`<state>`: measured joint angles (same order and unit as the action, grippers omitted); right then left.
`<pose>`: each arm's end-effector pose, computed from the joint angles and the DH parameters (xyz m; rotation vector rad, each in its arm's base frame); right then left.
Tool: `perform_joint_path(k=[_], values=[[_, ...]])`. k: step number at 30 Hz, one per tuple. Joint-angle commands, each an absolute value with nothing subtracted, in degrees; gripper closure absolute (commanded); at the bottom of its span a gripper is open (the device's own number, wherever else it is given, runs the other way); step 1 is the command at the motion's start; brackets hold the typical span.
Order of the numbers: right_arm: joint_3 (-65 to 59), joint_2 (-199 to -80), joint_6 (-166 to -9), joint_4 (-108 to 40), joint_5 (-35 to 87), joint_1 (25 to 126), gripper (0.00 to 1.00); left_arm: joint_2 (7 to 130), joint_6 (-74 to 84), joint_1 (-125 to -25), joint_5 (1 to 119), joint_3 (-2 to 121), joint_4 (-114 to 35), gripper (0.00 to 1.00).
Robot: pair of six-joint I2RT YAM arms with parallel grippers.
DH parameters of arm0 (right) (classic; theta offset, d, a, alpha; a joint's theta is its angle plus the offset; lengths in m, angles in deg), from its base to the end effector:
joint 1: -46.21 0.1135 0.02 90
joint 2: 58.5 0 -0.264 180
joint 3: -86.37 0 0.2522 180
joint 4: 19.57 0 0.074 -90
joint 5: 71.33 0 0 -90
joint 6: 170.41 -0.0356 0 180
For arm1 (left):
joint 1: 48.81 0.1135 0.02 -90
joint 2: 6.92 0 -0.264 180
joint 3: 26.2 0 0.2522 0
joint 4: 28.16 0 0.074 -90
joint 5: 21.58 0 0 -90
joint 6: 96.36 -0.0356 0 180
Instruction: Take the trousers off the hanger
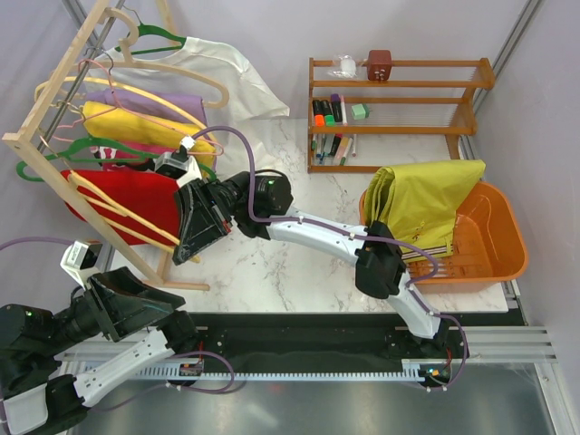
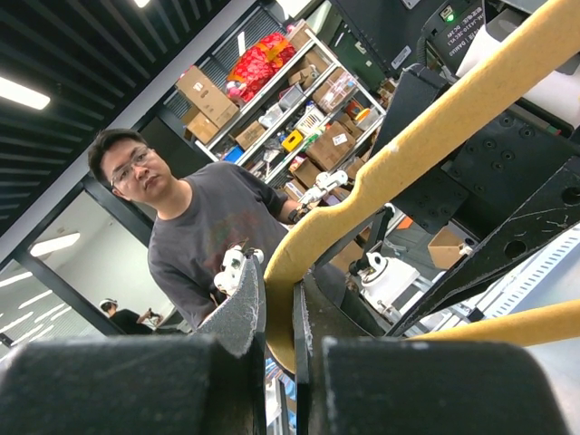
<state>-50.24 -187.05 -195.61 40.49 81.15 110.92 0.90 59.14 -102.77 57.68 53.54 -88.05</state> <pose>0.1714 0.4366 0.4393 1.1584 -1.0772 -2.4850 -0.0387 0.0419 0.4119 0.0245 1.6417 -1.8176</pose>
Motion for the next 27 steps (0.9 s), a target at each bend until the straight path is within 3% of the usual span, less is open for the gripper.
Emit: perform_joint_path(k=[1,20,21,22,24,25,27], values=[[-50.79,-187.17,-201.26,49.46,80.99,111.08,1.00,0.82,59.12,-102.43,56.82,54.01,-86.65,0.36],[-56.07,-193.15,-200.47,48.84,81.34,110.46,1.00,0.99,59.56,-102.43,56.56,53.39,-86.65,0.36],[-53.80,-191.93,-200.30,48.76,81.34,110.29,0.97,1.08,59.47,-102.43,56.55,53.39,-86.65,0.36],[-52.30,-191.05,-199.86,49.10,81.43,110.20,0.81,1.34,59.47,-102.43,56.47,53.31,-86.65,0.36],[-46.70,-187.28,-198.37,48.76,81.43,109.85,0.63,1.43,59.21,-102.43,56.47,52.96,-86.57,0.35],[-44.48,-185.60,-194.45,45.54,81.78,109.59,0.50,1.43,59.12,-102.43,56.55,52.78,-86.57,0.35],[-36.95,-179.39,-187.24,39.21,81.95,108.80,0.39,1.26,59.12,-102.34,56.73,52.26,-86.57,0.34]])
